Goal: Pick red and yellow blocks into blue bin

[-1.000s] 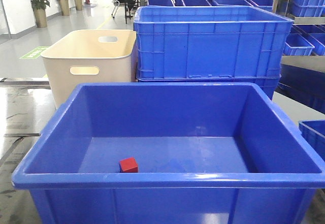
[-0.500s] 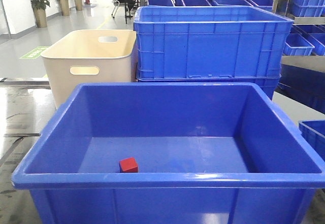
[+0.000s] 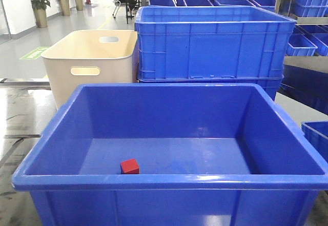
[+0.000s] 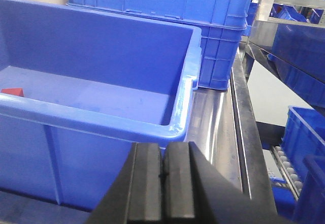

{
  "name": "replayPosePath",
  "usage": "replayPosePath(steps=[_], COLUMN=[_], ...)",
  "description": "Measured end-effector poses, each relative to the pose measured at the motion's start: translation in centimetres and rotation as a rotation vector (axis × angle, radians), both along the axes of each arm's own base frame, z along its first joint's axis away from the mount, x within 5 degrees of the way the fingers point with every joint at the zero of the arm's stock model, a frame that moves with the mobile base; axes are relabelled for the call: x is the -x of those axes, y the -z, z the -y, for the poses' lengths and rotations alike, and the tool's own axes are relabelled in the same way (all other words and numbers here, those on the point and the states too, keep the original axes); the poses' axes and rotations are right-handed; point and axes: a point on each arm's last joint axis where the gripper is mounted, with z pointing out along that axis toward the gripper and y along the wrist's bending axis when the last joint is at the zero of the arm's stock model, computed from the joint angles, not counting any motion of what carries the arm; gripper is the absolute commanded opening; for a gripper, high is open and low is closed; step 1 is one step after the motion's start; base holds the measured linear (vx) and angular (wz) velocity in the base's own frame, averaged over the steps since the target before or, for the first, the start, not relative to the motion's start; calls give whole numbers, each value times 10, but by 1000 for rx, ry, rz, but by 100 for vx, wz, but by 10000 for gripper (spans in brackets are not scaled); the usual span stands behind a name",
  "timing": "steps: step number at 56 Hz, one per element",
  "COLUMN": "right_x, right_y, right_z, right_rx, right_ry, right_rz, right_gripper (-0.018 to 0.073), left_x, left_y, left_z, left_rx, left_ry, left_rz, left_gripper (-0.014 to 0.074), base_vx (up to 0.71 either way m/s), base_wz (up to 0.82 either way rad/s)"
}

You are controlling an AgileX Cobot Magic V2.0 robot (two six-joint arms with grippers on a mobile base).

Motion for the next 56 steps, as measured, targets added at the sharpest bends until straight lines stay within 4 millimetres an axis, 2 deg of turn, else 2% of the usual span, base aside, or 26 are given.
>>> replayPosePath(steps=[12,31,47,56], right_x=[-2,-13,4,8], right_y=[4,41,65,81], right_z=[-1,-6,-3,1], right_rx=[2,11,-6,-4], right_ry=[-3,-25,-43,-9], right_rz=[-2,-45,59,62], right_gripper=[-11,-11,-11,-11], left_x=[0,0,0,0], left_y=[0,0,0,0], left_z=[0,0,0,0], left_rx=[0,0,0,0], left_ry=[0,0,0,0], left_rz=[0,0,0,0], left_gripper=[-6,-6,-6,-6], base_vx=[0,0,0,0], base_wz=[0,0,0,0])
